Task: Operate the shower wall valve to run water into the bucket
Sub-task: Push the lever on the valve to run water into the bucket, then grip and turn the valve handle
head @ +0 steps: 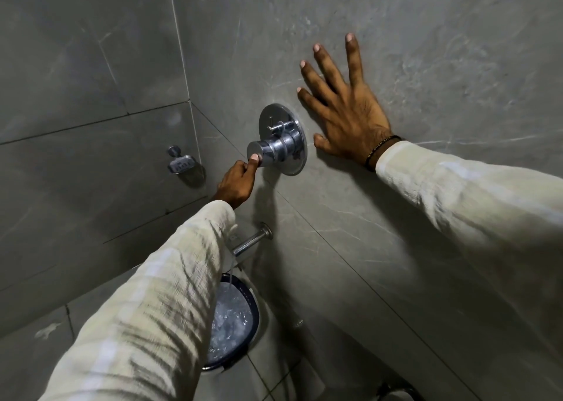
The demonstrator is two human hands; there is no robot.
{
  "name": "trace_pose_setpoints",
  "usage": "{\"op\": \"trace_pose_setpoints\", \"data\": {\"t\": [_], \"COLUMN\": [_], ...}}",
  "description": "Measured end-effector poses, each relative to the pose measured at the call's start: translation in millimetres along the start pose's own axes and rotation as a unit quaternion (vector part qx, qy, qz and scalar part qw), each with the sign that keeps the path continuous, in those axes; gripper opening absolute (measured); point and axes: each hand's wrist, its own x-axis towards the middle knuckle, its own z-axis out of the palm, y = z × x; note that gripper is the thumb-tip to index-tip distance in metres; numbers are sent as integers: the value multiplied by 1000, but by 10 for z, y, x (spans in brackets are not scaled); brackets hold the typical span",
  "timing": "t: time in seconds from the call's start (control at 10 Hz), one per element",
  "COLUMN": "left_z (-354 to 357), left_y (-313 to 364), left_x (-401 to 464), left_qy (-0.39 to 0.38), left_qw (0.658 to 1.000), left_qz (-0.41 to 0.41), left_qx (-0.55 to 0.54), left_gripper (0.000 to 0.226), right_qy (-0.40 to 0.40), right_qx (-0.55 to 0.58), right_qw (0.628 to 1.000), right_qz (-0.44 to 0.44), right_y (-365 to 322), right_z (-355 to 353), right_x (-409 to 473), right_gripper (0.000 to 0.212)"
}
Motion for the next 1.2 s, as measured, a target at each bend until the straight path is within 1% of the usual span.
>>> {"op": "trace_pose_setpoints", "data": {"t": [0.1,0.2,0.3,0.4,0.5,0.6,0.7,0.8,1.0,1.1,1.2], "left_z": [-40,-110,-189,-220,-186,-122,-41,41,125,115,88], "left_y": [17,48,158,350,557,719,822,899,952,994,1030], "left_x": [32,99,134,147,158,196,232,211,163,153,153], "left_qy": [-4,10,42,62,72,72,91,115,143,141,153], "left_qw": [1000,998,995,988,980,974,970,971,973,978,979], "left_qz": [12,43,79,129,169,187,178,151,135,124,120], "left_qx": [21,46,53,53,76,103,138,145,120,89,63], "left_gripper": [75,71,63,63,58,47,36,31,31,35,30], "right_qy": [-2,-4,-6,-8,-10,-11,-12,-10,-10,-10,-9], "right_qx": [0,3,7,6,6,5,5,6,7,6,6], "right_qw": [1000,1000,1000,1000,1000,1000,1000,1000,1000,1000,1000], "right_qz": [1,2,3,1,1,2,2,3,3,4,5], "right_y": [2,-2,3,3,-3,-3,-6,-10,-21,-25,-23], "right_z": [14,13,8,5,12,24,28,32,55,55,56], "right_x": [6,9,1,6,15,20,25,31,38,42,41], "right_gripper": [103,102,101,101,102,103,103,103,104,104,104]}}
